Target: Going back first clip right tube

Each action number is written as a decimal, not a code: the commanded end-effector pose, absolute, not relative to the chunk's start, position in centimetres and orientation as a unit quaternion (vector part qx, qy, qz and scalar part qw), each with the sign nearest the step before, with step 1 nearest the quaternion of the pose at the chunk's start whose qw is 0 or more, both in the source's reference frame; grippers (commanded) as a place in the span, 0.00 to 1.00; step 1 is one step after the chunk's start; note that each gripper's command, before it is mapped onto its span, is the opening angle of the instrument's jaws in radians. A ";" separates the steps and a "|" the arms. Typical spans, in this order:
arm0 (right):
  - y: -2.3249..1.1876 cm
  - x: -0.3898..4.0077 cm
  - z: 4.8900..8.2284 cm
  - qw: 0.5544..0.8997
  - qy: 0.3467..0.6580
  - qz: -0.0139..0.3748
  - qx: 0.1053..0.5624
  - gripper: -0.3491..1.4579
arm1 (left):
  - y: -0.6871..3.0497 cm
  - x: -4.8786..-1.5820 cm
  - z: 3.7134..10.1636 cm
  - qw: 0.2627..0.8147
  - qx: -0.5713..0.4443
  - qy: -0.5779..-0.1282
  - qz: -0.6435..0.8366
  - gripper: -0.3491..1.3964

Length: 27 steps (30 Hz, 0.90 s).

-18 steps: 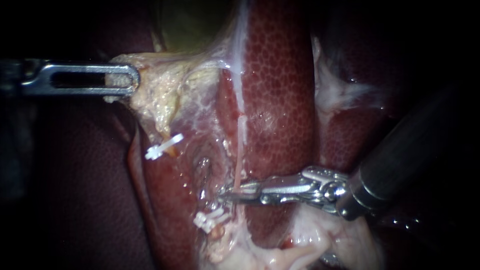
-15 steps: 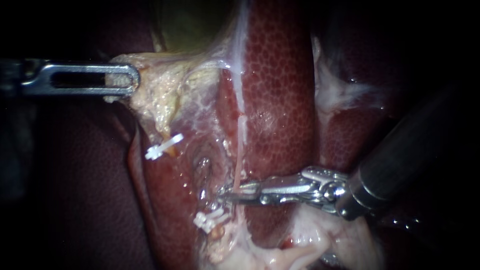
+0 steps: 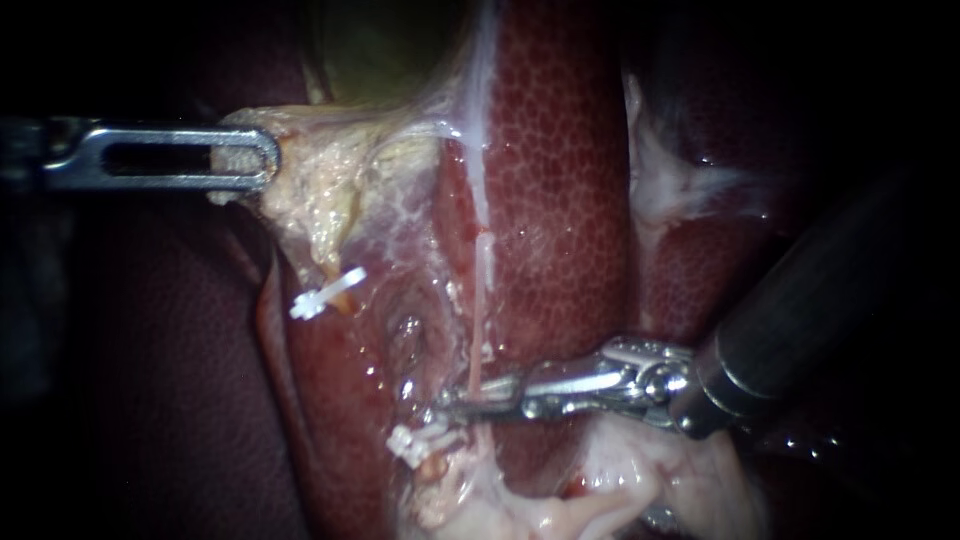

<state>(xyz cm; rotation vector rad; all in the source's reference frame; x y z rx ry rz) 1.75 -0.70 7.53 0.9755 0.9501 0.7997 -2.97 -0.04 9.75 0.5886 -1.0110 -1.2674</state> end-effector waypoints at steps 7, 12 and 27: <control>-0.70 1.76 7.52 0.714 0.442 0.338 0.424 0.48 | -0.04 -2.96 9.75 0.651 0.259 -0.445 -0.558 0.00; -0.68 1.69 7.46 0.715 0.445 0.333 0.424 0.49 | -0.04 -2.96 9.75 0.651 0.259 -0.445 -0.558 0.00; -0.34 1.09 7.14 0.718 0.456 0.336 0.404 0.48 | -0.04 -2.96 9.75 0.650 0.259 -0.445 -0.558 0.00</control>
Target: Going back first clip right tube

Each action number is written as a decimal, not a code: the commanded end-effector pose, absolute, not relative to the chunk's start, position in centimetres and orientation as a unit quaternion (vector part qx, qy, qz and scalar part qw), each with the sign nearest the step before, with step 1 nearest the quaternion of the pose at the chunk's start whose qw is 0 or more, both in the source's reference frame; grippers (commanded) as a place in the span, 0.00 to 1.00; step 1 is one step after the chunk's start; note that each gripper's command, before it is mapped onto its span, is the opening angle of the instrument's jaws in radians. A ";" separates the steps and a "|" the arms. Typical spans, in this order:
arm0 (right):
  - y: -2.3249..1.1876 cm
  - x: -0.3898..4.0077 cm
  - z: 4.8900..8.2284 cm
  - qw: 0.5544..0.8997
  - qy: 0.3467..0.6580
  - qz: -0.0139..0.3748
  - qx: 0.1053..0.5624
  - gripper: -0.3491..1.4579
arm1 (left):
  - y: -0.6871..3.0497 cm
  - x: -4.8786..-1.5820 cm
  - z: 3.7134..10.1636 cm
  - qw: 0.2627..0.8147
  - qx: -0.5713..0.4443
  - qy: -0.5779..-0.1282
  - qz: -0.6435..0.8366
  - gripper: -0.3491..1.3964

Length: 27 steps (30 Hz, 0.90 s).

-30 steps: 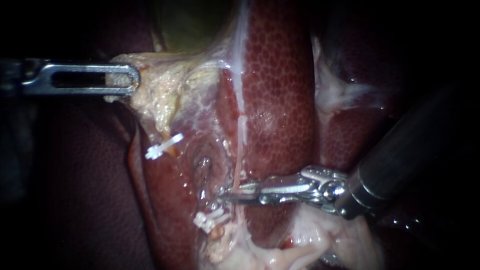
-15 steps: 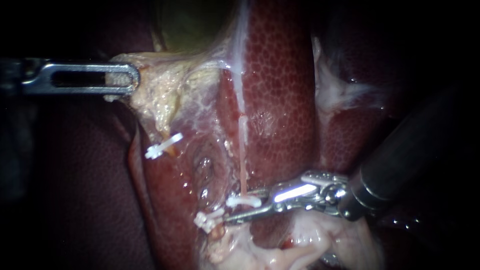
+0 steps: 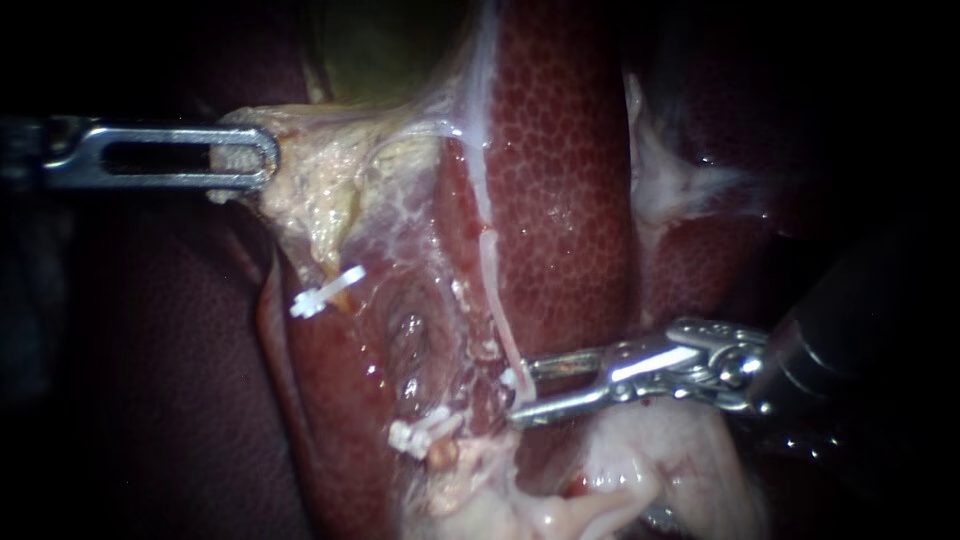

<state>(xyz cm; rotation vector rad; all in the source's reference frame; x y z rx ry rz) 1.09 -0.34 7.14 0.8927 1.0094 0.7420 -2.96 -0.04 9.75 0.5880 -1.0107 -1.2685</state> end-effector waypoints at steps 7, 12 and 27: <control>-0.26 0.92 7.04 0.718 0.457 0.337 0.403 0.49 | -0.04 -2.96 9.75 0.650 0.259 -0.445 -0.559 0.00; -0.27 0.94 7.01 0.718 0.456 0.338 0.403 0.49 | -0.04 -2.96 9.75 0.650 0.259 -0.445 -0.559 0.00; -0.52 1.42 7.30 0.722 0.458 0.336 0.394 0.50 | -0.04 -2.96 9.75 0.650 0.258 -0.445 -0.559 0.00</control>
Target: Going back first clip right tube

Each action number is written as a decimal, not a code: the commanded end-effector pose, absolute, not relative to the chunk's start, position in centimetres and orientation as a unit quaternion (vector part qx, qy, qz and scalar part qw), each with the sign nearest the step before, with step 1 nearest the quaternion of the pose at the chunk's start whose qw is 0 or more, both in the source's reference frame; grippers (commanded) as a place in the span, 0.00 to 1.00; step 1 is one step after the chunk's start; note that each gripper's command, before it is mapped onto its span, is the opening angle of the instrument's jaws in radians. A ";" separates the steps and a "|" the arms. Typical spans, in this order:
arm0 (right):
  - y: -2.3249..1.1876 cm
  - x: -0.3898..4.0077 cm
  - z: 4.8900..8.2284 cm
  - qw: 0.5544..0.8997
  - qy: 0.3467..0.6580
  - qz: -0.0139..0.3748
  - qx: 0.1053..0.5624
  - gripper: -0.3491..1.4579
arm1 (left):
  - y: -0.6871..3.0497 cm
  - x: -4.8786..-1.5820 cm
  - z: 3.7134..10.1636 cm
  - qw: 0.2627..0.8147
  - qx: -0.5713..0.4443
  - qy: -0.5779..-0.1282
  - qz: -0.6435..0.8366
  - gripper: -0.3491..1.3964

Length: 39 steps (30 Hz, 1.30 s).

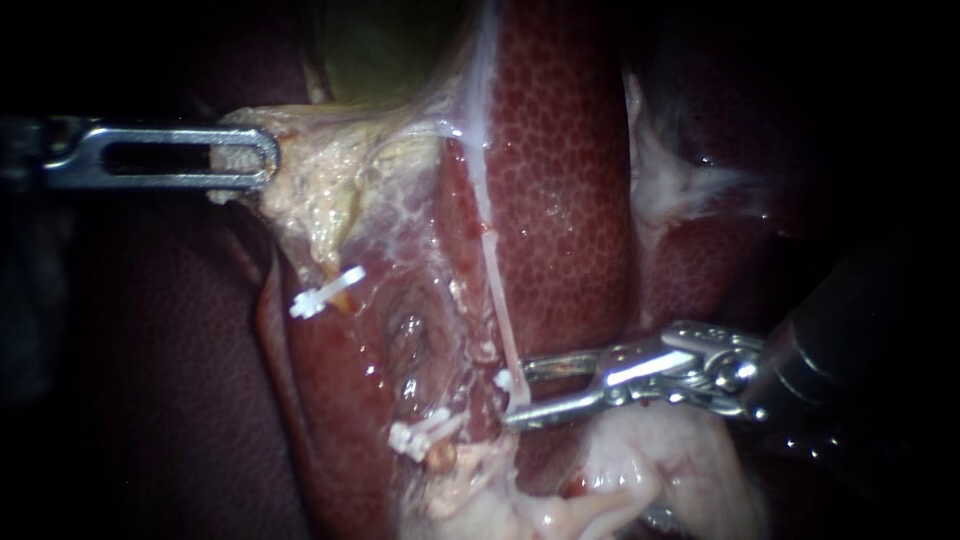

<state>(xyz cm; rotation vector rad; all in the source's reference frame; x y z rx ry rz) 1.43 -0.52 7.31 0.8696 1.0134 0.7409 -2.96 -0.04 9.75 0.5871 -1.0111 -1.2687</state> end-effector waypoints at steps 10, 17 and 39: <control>-0.57 1.59 7.44 0.724 0.459 0.338 0.389 0.52 | -0.05 -2.96 9.75 0.651 0.258 -0.445 -0.559 0.00; -0.60 1.63 7.41 0.724 0.462 0.336 0.387 0.52 | -0.05 -2.97 9.75 0.650 0.258 -0.445 -0.559 0.00; -0.79 1.82 7.43 0.714 0.469 0.342 0.392 0.52 | -0.06 -2.97 9.76 0.651 0.258 -0.445 -0.559 0.00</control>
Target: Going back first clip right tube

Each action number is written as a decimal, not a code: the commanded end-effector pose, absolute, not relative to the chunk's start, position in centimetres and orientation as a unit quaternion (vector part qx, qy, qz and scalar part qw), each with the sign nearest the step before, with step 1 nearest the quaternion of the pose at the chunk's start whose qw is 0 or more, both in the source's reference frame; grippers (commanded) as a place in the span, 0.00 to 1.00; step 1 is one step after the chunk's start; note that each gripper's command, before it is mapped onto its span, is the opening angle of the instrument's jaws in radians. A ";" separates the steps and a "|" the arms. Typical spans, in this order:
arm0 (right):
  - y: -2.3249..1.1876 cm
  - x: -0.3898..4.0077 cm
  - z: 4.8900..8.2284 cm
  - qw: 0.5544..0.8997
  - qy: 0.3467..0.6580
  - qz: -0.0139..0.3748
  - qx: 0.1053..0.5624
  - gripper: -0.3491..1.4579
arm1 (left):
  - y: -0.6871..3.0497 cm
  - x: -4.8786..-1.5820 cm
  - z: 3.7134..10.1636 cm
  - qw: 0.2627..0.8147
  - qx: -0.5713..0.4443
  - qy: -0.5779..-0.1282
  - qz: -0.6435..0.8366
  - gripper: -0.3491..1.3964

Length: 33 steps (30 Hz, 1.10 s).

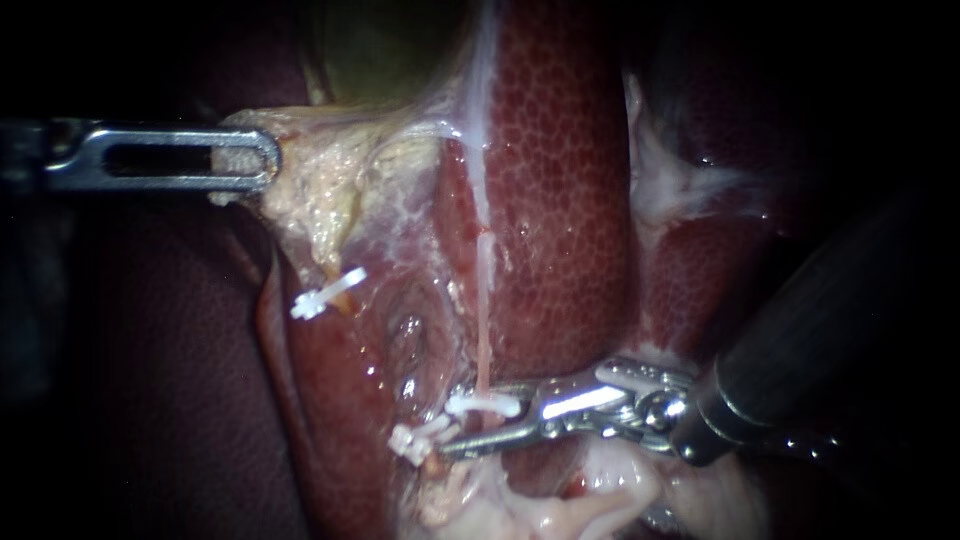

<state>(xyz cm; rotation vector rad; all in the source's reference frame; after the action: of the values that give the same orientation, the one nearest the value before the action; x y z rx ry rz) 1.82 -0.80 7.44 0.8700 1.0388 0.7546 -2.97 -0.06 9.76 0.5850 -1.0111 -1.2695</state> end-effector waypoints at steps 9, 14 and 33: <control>-0.54 1.76 7.53 0.713 0.475 0.353 0.376 0.52 | -0.06 -2.99 9.76 0.650 0.257 -0.445 -0.559 0.00; -0.44 1.71 7.57 0.713 0.479 0.354 0.371 0.52 | -0.07 -2.99 9.76 0.650 0.257 -0.445 -0.559 0.00; -0.46 1.33 7.39 0.714 0.481 0.345 0.375 0.52 | -0.07 -2.98 9.76 0.651 0.257 -0.445 -0.559 0.00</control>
<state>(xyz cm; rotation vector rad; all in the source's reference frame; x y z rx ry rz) 1.27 -0.44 7.38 0.8287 1.0654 0.7682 -2.98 -0.07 9.76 0.5829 -1.0110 -1.2705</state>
